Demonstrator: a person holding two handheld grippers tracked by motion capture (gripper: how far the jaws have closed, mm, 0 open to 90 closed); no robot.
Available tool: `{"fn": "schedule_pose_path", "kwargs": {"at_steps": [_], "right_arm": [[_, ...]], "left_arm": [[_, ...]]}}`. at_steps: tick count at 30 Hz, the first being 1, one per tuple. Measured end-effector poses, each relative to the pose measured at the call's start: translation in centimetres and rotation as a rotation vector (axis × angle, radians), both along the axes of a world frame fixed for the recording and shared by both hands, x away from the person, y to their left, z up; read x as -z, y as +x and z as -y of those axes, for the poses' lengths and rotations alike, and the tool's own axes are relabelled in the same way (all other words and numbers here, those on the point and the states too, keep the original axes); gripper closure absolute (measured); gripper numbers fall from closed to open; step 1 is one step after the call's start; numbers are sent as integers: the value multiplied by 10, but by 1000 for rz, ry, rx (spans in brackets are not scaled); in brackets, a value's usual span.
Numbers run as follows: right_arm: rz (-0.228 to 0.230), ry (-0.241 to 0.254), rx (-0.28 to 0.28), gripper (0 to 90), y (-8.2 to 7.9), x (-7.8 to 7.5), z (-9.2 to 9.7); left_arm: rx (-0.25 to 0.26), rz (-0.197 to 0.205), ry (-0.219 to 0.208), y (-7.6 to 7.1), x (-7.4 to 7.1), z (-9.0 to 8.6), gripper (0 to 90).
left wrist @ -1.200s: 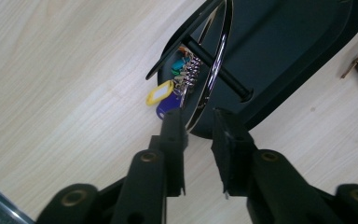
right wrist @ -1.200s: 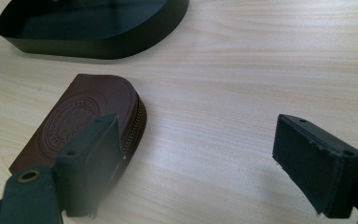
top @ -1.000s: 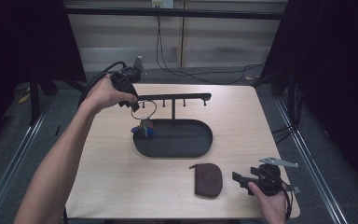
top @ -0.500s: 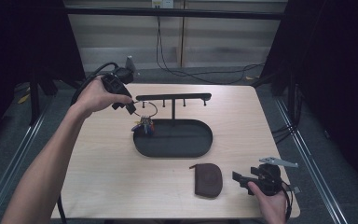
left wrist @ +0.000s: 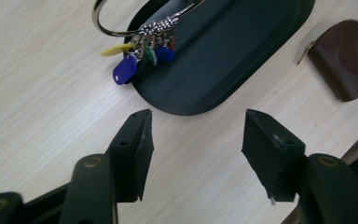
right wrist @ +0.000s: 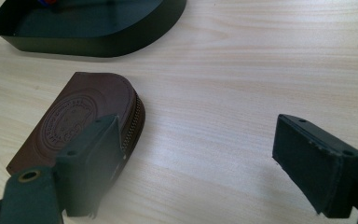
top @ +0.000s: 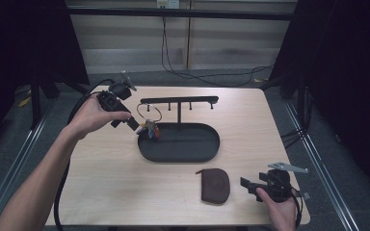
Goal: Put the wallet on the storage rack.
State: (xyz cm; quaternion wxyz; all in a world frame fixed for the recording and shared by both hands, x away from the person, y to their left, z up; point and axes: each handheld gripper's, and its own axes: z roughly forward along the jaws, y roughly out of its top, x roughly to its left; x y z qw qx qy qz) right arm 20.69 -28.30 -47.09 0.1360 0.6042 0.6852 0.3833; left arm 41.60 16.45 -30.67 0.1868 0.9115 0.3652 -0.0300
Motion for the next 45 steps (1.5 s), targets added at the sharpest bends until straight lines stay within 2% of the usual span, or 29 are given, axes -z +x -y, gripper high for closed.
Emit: {"fn": "schedule_pose_path", "kwargs": {"at_steps": [1, 2, 3, 4, 6, 7, 9, 11, 15, 18, 19, 23, 24, 25, 26, 28, 29, 30, 32, 33, 34, 36, 37, 38, 39, 40, 43, 45], "right_arm": [[0, -1, 0, 154, 0, 0, 0], [0, -1, 0, 154, 0, 0, 0], [1, -1, 2, 154, 0, 0, 0], [1, -1, 2, 154, 0, 0, 0], [1, 1, 7, 155, -1, 0, 1], [1, 1, 7, 155, -1, 0, 1], [-3, 0, 7, 155, -1, 0, 1], [-2, 0, 5, 155, 0, 0, 0], [-2, 1, 6, 155, 0, 0, 1], [-3, 1, 8, 155, 0, 0, 1], [-5, 2, 7, 155, 0, 1, 1], [-4, 0, 7, 156, 0, 0, 0], [-5, 2, 8, 157, 0, 0, 0], [-5, 2, 8, 157, 0, 0, 0], [-7, 3, 8, 158, 0, 0, 0], [-7, 2, 8, 159, 0, 0, 0], [-3, 3, 11, 160, -1, 0, 0], [-3, 3, 11, 160, -1, 0, 0], [-9, 5, 16, 160, -1, 0, 1], [-10, 1, 18, 162, 0, 1, 1], [-10, 1, 18, 162, 0, 1, 1], [-13, 1, 17, 166, -1, 0, 1], [-13, 1, 17, 166, -1, 0, 1], [-18, 1, 19, 167, -1, 0, 0], [-18, 1, 19, 167, -1, 0, 0], [-17, 2, 18, 169, -1, 0, 0], [-16, 7, 18, 169, -1, 0, -1], [-17, 5, 9, 169, 0, 0, -3]], "left_arm": [[2, 2, -28, -3, 1, -2, 414], [2, 2, -28, -3, 1, -2, 407], [7, 0, -77, -9, 5, -4, 404], [7, 0, -77, -9, 5, -4, 399], [17, 5, -113, -18, 14, -7, 387], [17, 5, -113, -18, 14, -7, 383], [13, 5, -150, -26, 24, -10, 372], [13, 10, -159, -28, 26, -11, 363], [33, 54, -220, -42, 35, -18, 329], [42, 64, -233, -46, 40, -21, 317], [30, 84, -233, -50, 45, -22, 284], [15, 92, -248, -56, 50, -26, 237], [9, 109, -261, -59, 52, -28, 225], [9, 109, -261, -59, 52, -28, 225], [-12, 113, -296, -63, 56, -31, 232], [-23, 119, -307, -65, 59, -32, 225], [-42, 122, -328, -69, 66, -34, 224], [-42, 122, -328, -69, 66, -34, 214], [-47, 110, -343, -73, 75, -35, 200], [-43, 111, -328, -77, 82, -35, 199], [-43, 111, -328, -77, 82, -35, 206], [-42, 107, -351, -84, 93, -36, 204], [-42, 107, -351, -84, 93, -36, 200], [-51, 109, -364, -88, 102, -38, 194], [-51, 109, -364, -88, 102, -38, 195], [-49, 107, -370, -92, 111, -42, 199], [-60, 110, -352, -97, 118, -44, 193], [-68, 102, -359, -101, 126, -48, 169]]}}
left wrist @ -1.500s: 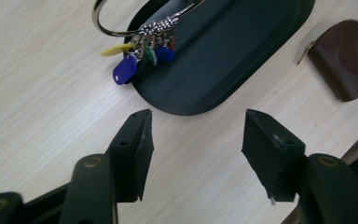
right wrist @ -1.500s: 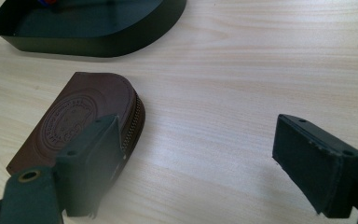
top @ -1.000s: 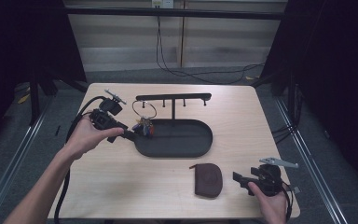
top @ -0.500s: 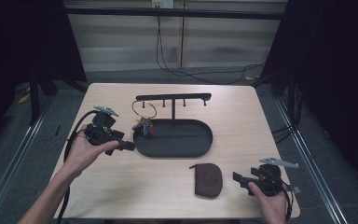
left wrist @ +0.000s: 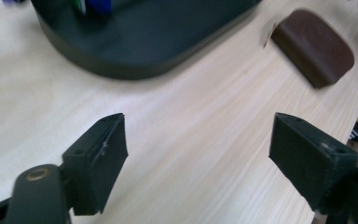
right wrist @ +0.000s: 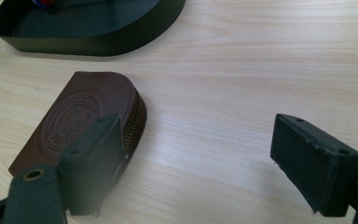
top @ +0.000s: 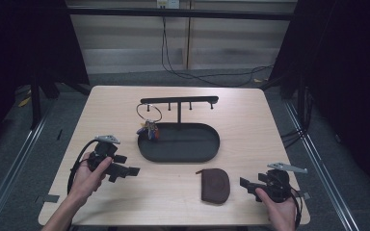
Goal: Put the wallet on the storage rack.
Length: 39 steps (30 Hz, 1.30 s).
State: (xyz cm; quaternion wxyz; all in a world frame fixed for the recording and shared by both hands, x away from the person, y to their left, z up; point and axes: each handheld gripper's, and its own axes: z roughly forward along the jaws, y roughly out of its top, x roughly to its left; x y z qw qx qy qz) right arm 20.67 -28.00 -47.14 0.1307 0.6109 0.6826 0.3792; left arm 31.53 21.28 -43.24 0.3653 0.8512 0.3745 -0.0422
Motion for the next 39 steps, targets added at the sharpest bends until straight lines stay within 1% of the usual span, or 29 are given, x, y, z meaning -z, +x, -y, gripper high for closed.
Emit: {"fn": "schedule_pose_path", "kwargs": {"at_steps": [1, 4, 5, 6, 7, 8, 9, 10, 14, 15, 16, 17, 18, 20, 23, 24, 25, 26, 27, 28, 29, 30, 31, 33, 34, 36, 37, 38, 39], "right_arm": [[0, 0, 0, 169, 0, 0, 0], [-3, -5, -10, 169, 1, 0, -5], [-8, -8, -21, 169, 2, -1, -7], [-8, -8, -21, 169, 2, -1, -7], [-12, -5, -24, 168, 2, -2, -7], [-10, -4, -37, 169, 3, -5, -8], [-12, -5, -36, 169, 3, -7, -9], [-12, -5, -36, 169, 3, -7, -9], [-17, 4, -44, 169, 3, -14, -11], [-15, 4, -44, 173, 3, -16, -11], [-21, -2, -36, 205, 3, -18, -12], [-26, -8, -28, 237, 3, -19, -13], [-27, -5, -31, 246, 3, -21, -13], [-34, -3, -42, 246, 4, -22, -14], [-40, 2, -55, 252, 4, -24, -16], [-46, 14, -67, 261, 5, -25, -17], [-62, 24, -93, 268, 6, -25, -20], [-62, 24, -93, 268, 6, -25, -20], [-88, 18, -123, 275, 9, -24, -24], [-88, 18, -123, 275, 9, -24, -24], [-102, -2, -130, 274, 11, -23, -27], [-121, -19, -140, 267, 14, -24, -34], [-137, -25, -140, 267, 16, -25, -36], [-154, -31, -138, 260, 20, -28, -41], [-168, -34, -140, 234, 22, -30, -43], [-177, -34, -140, 223, 25, -32, -45], [-204, -31, -161, 213, 29, -34, -49], [-209, -29, -188, 202, 31, -35, -52], [-209, -29, -188, 202, 31, -35, -52]], "left_arm": [[-5, 13, -13, -2, 3, -4, 169], [-11, 12, -29, -8, 8, -12, 167], [-21, 14, -17, -13, 9, -16, 167], [-21, 14, -17, -13, 9, -16, 167], [-29, 14, -17, -16, 10, -17, 167], [-37, 36, -10, -26, 15, -20, 167], [-37, 36, -10, -26, 15, -20, 167], [-31, 38, -3, -30, 18, -22, 167], [-50, 50, -12, -46, 28, -26, 167], [-61, 62, -22, -50, 29, -28, 167], [-68, 68, -37, -54, 32, -30, 167], [-64, 66, -55, -56, 34, -31, 167], [-66, 75, -61, -59, 36, -32, 167], [-68, 80, -70, -60, 37, -30, 167], [-63, 82, -65, -60, 38, -28, 168], [-60, 89, -68, -60, 37, -27, 168], [-58, 90, -72, -59, 37, -27, 168], [-54, 90, -74, -59, 37, -27, 168], [-58, 96, -65, -59, 37, -28, 168], [-64, 94, -59, -58, 38, -28, 168], [-59, 81, -52, -58, 39, -29, 168], [-64, 79, -53, -57, 40, -28, 168], [-63, 86, -44, -56, 40, -28, 168], [-63, 83, -48, -56, 40, -28, 168], [-55, 82, -51, -57, 40, -28, 168], [-48, 79, -49, -57, 39, -29, 168], [-51, 87, -35, -58, 39, -28, 171], [-51, 87, -35, -58, 39, -28, 173], [-48, 88, -31, -58, 39, -28, 173]]}}
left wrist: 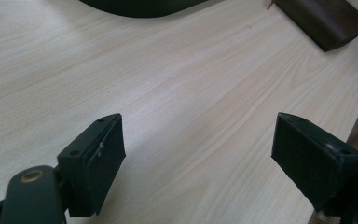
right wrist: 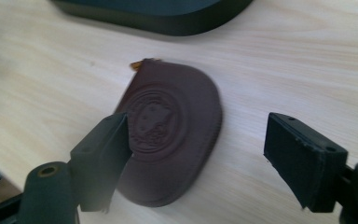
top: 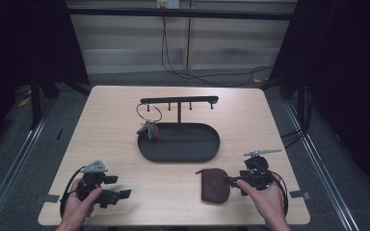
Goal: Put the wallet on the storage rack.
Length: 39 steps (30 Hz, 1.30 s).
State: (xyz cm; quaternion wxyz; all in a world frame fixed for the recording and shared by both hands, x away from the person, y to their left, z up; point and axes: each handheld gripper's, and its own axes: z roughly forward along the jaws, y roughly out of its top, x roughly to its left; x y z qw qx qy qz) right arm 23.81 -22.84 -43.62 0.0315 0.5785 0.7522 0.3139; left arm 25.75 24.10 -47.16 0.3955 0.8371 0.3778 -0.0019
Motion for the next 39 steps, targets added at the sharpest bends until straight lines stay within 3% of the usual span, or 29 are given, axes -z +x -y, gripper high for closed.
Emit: {"fn": "schedule_pose_path", "kwargs": {"at_steps": [1, 3, 7, 8, 9, 10, 11, 12, 13, 17, 18, 21, 24, 26, 29, 31, 39], "right_arm": [[-27, -12, -22, 196, 3, -1, -5], [-38, -17, -32, 191, 5, -1, -7], [-143, -71, -41, 180, 12, 1, -14], [-143, -71, -41, 180, 12, 1, -14], [-191, -80, -33, 180, 16, 2, -17], [-191, -80, -33, 180, 16, 2, -17], [-228, -86, -29, 214, 21, 4, -21], [-228, -86, -29, 214, 21, 4, -21], [-250, -127, -25, 226, 24, 5, -26], [-266, -157, -21, 220, 28, 7, -33], [-283, -193, -19, 184, 32, 10, -38], [-324, -189, -48, 162, 37, 15, -42], [-323, -200, -35, 162, 40, 16, -43], [-348, -205, -40, 159, 42, 19, -46], [-363, -186, -42, 153, 45, 20, -47], [-403, -181, -43, 136, 48, 24, -49], [-448, -160, -37, 105, 54, 32, -50]], "left_arm": [[6, -3, -3, 0, -1, -1, 173], [10, -2, -1, 1, -1, -1, 174], [31, -6, -1, 0, -3, -3, 175], [31, -6, -1, 0, -3, -3, 175], [38, -5, 2, 0, -3, -3, 176], [39, -3, 4, 0, -3, -2, 176], [36, -6, 16, 0, -3, -1, 184], [36, -6, 16, 0, -3, -1, 190], [35, -6, 20, -1, -3, 0, 191], [41, -9, 23, 0, -3, 0, 191], [39, -8, 19, 0, -3, 0, 191], [38, -14, 16, 0, -3, -1, 192], [25, -13, 21, 0, -3, -1, 192], [25, -18, 28, 1, -2, -1, 193], [29, -16, 29, 0, -2, 0, 193], [33, -17, 24, 0, -3, 0, 193], [40, -31, 7, 1, -2, -1, 190]]}}
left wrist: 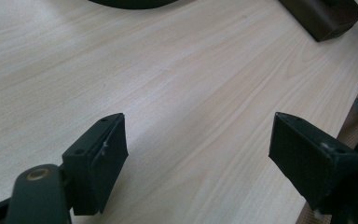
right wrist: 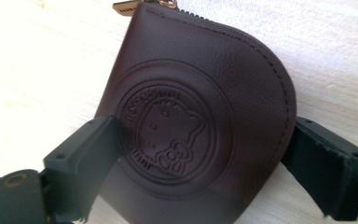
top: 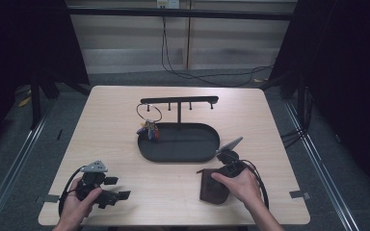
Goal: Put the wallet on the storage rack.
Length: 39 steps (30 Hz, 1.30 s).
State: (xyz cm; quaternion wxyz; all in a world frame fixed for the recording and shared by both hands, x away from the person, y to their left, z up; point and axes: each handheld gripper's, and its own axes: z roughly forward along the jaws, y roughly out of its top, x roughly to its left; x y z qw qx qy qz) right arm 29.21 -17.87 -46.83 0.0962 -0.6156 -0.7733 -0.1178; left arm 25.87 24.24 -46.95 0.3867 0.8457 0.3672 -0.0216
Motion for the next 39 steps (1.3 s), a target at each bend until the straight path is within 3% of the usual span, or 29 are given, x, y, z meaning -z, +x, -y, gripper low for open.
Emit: {"fn": "schedule_pose_path", "kwargs": {"at_steps": [4, 12, 17, 18, 19, 20, 21, 22, 27, 28, 39], "right_arm": [[-7, 25, 12, 97, 1, 3, 2], [2, 25, 17, 132, 0, 2, 2], [0, 62, 52, 264, 3, 0, 11], [25, 62, 63, 386, 3, -4, 14], [25, 62, 63, 386, 3, -4, 14], [34, 69, 75, 447, 4, -7, 17], [42, 83, 81, 605, 4, -9, 20], [62, 93, 90, 620, 5, -12, 22], [53, 82, 82, 658, 7, -12, 21], [64, 89, 84, 722, 7, -15, 22], [76, 80, 37, 785, 9, -27, 18]], "left_arm": [[-2, -1, 1, -1, 0, 1, 191], [0, -6, 4, 0, 1, 2, 191], [-1, -14, 7, 0, 1, 1, 191], [-1, -14, 7, 1, 2, 1, 191], [-1, -14, 7, 1, 2, 1, 191], [-3, -14, 5, 0, 2, 2, 191], [1, -12, 8, 0, 2, 2, 191], [2, -10, 9, 0, 2, 2, 191], [4, -16, 8, 0, 2, 1, 192], [3, -15, 9, 0, 2, 1, 192], [6, -21, 10, 1, 3, 2, 192]]}}
